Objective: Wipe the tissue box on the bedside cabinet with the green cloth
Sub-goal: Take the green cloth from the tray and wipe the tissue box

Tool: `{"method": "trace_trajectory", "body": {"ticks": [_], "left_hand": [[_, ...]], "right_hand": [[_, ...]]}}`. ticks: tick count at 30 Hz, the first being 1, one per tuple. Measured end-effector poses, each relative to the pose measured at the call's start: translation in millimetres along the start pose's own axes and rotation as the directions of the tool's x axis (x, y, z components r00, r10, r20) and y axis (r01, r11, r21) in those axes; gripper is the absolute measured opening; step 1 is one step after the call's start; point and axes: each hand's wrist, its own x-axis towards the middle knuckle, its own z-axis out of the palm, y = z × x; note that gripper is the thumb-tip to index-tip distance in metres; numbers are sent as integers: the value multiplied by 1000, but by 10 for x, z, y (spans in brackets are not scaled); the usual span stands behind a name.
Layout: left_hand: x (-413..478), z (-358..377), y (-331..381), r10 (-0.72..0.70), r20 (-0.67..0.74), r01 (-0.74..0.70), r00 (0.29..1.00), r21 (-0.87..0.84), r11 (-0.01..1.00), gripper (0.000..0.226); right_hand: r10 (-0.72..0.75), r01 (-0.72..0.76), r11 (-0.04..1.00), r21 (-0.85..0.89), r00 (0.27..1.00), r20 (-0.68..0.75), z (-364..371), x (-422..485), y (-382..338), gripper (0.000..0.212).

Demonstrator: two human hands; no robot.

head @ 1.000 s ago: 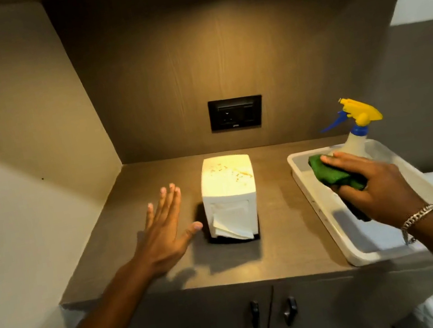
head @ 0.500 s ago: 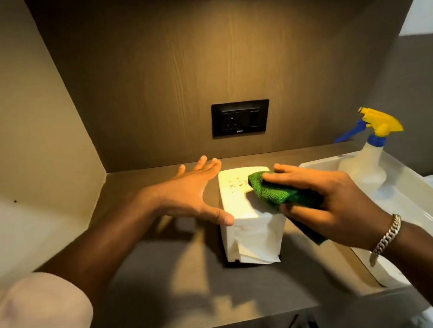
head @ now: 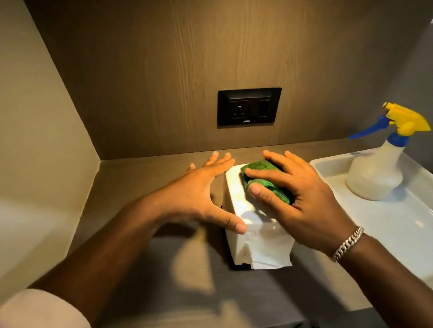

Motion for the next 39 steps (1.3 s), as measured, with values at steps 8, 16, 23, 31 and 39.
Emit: {"method": "trace_trajectory", "body": {"ticks": [8,16,23,31,39], "left_hand": [[9,6,-55,17,-2,-17,1000,-38,999,125],[2,39,-51,-2,-23,0,1000,-72,997,132],[27,-3,-51,-24,3,24,1000,-40,999,135],[-35,-50,127,-79,31,80,996,-14,997,131],[202,-160,544,-218,225,136,950,332,934,130]], "right_hand": [[-217,232,958,-167,971,100,78,-145,-58,44],[-30,16,974,-227,998,-59,193,-214,-172,39],[-154,187,938,-292,979,130,101,25,-176,39],[57,-62,984,-170,998,-36,29,201,14,36],[237,-185,937,298,960,-148,-212,-416,469,33]]}}
